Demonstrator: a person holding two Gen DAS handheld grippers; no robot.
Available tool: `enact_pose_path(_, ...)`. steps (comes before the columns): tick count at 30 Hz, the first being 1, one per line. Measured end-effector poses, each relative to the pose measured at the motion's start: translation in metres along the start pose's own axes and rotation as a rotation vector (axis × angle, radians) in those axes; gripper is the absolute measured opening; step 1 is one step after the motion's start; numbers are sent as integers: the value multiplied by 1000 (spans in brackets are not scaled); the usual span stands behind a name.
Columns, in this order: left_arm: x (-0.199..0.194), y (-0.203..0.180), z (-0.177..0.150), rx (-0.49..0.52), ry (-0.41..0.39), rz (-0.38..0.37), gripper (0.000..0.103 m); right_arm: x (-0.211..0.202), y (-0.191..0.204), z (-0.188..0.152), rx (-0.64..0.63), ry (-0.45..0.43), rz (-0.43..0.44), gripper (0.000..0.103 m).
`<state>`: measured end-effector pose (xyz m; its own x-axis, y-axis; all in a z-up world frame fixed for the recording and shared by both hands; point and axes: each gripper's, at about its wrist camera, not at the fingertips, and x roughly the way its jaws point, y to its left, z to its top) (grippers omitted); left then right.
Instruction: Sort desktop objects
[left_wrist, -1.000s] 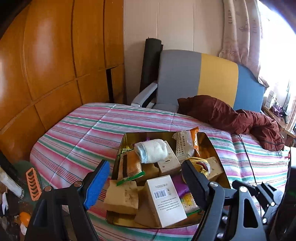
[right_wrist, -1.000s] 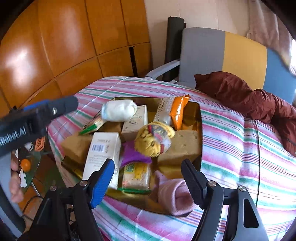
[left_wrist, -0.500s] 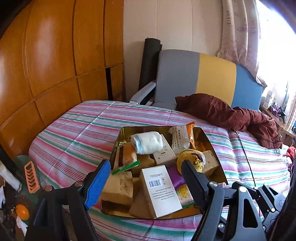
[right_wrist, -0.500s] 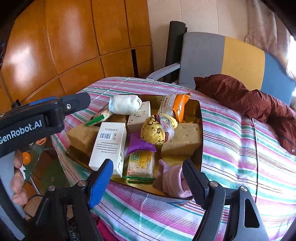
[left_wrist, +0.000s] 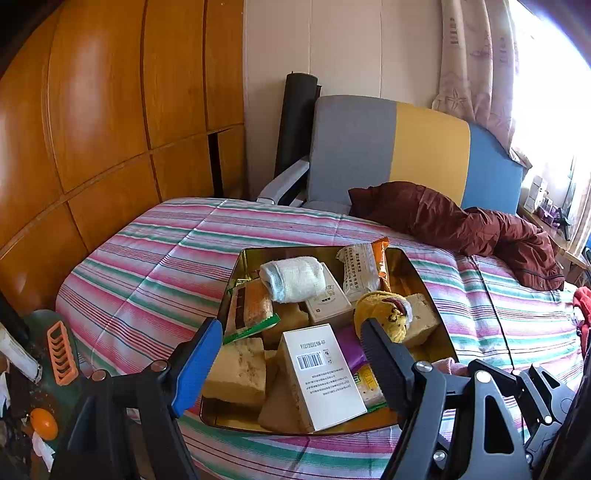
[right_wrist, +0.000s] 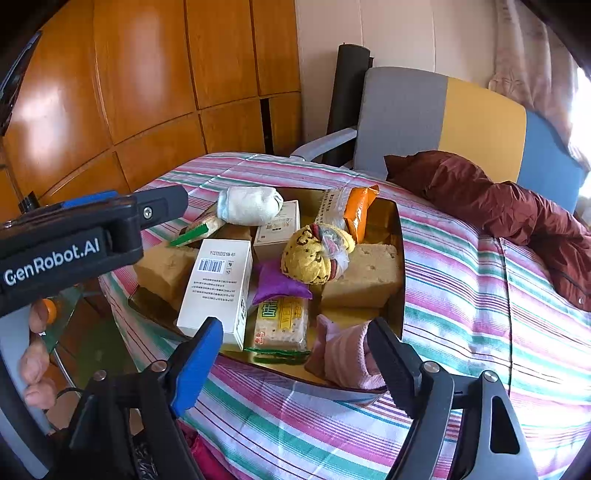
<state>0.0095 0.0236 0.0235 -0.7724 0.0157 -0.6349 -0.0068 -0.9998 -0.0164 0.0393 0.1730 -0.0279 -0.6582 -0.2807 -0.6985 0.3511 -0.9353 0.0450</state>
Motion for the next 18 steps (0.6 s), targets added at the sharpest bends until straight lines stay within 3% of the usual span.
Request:
enact_pose_path(6,4,1,-1,-6,14,-3,79,0,-2,0,4,-5,-8,82)
enact_pose_path(13,4,0,-3,7,2,-5,61,0,-1,0,-1,-13,-15,83)
enact_pose_path(18,7,1,-2,8,11,-10,61,-2,-4,1,5,-29,-27,83)
